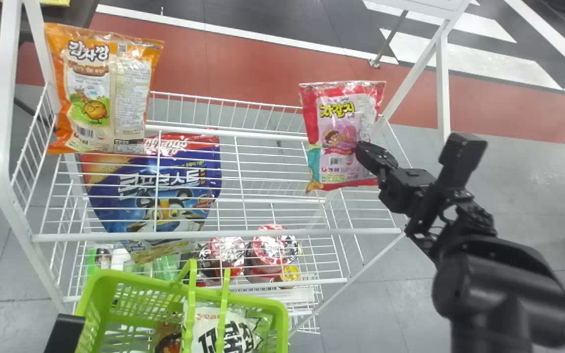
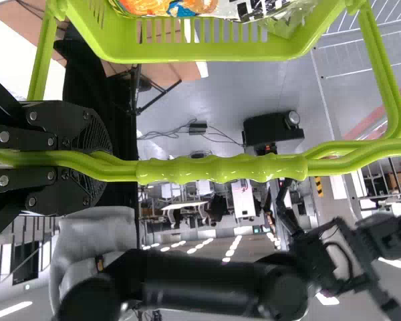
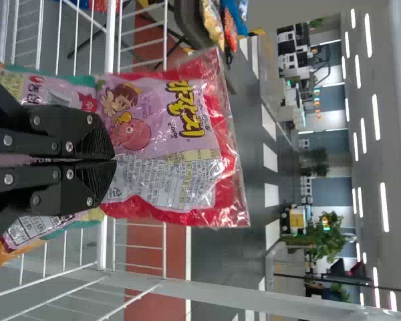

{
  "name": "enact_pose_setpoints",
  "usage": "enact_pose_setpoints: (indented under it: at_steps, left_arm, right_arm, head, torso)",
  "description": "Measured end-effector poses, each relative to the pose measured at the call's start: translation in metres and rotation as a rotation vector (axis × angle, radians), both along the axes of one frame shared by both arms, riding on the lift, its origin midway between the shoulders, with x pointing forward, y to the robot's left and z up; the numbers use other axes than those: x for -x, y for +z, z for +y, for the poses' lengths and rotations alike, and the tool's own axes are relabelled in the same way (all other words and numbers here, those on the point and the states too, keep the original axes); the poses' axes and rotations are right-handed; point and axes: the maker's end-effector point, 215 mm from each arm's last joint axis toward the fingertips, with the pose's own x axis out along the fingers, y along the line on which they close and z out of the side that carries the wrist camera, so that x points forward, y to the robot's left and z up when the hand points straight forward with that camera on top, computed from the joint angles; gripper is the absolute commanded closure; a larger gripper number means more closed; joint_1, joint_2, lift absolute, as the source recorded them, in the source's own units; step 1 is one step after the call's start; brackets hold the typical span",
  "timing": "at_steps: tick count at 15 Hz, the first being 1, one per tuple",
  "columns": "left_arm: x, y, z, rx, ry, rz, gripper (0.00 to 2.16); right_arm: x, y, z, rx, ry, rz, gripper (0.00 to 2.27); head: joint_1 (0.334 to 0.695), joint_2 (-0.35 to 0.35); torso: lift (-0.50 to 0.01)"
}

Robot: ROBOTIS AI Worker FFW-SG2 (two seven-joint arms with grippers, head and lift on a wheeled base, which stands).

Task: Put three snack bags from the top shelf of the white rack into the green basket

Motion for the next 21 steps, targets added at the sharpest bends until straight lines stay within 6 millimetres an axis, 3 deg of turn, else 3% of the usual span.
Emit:
enact_pose_setpoints:
  at_steps: [3,6,8,14,21]
  left_arm:
    - [-0.003,0.0,0.001,0.003,0.005,-0.002,2.14]
    - [-0.005,-0.001,0.001,-0.001,0.009,-0.006,2.14]
    - [-0.004,-0.003,0.002,-0.007,0.017,-0.008,2.14]
    - [-0.012,-0.004,-0.003,-0.003,0.046,-0.039,2.14]
    - [-0.016,-0.007,-0.01,-0.017,0.034,-0.05,2.14]
  right_arm:
    - [0.055,0.023,0.012,-0.077,0.028,0.038,2.17]
    - [0.115,0.019,0.02,-0.194,0.051,0.139,2.17]
    - [0.152,0.001,0.036,-0.29,0.092,0.256,2.17]
    - [0.233,-0.053,0.098,-0.507,0.214,0.542,2.17]
    - [0.3,-0.12,0.178,-0.66,0.34,0.821,2.17]
  head:
    - [0.695,-0.35]
    - [0.695,-0.35]
    - [0.695,-0.35]
    - [0.695,-0.35]
    - [0.695,-0.35]
  torso:
    - [0.0]
    - [0.0]
    - [0.0]
    - [0.0]
    - [0.0]
